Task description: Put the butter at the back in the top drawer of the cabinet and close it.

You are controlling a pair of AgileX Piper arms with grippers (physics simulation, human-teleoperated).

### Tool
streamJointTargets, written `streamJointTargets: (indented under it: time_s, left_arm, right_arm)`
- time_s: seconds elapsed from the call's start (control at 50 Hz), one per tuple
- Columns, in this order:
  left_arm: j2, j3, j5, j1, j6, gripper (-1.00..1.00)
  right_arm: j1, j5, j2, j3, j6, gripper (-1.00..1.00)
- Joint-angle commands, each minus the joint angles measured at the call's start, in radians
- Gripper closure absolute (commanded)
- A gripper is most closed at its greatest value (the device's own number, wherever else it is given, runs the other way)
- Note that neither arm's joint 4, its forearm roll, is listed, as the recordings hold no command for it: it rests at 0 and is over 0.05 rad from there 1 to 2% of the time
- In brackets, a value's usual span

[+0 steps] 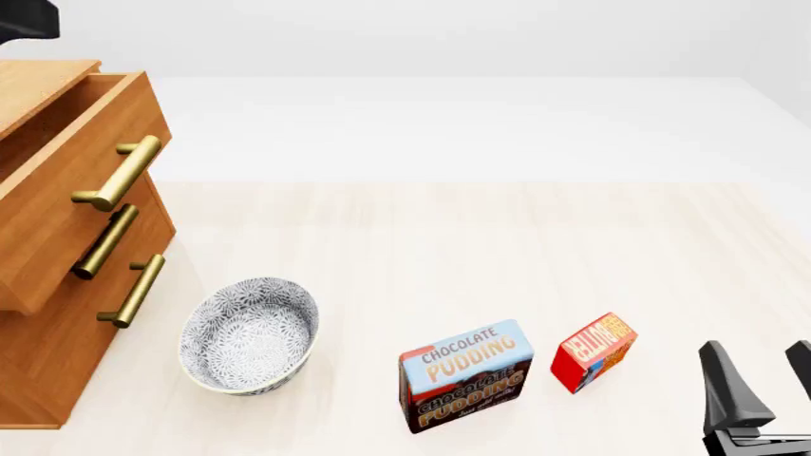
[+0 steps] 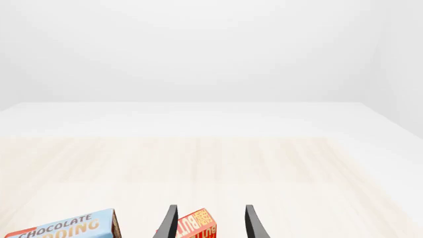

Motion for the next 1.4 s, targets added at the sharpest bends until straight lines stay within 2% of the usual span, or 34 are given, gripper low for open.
streamJointTargets:
  time_s: [0.02, 0.62, 0.82, 1.4]
  left_arm:
    - [0.011, -0.009, 0.014, 0.023, -0.012, -1.0]
    - [0.035, 0.023, 0.015, 0.092, -0.009, -1.0]
    - [0.057, 0.034, 0.015, 0.08, -0.039, -1.0]
    - [0.075, 0.049, 0.014, 0.118, -0.053, -1.0]
  right_arm:
    - [0.0, 0.0, 0.0, 0.0, 0.0, -1.0]
    - [0.0, 0.0, 0.0, 0.0, 0.0, -1.0]
    - [0.0, 0.0, 0.0, 0.0, 0.0, -1.0]
    - [0.0, 0.0, 0.0, 0.0, 0.0, -1.0]
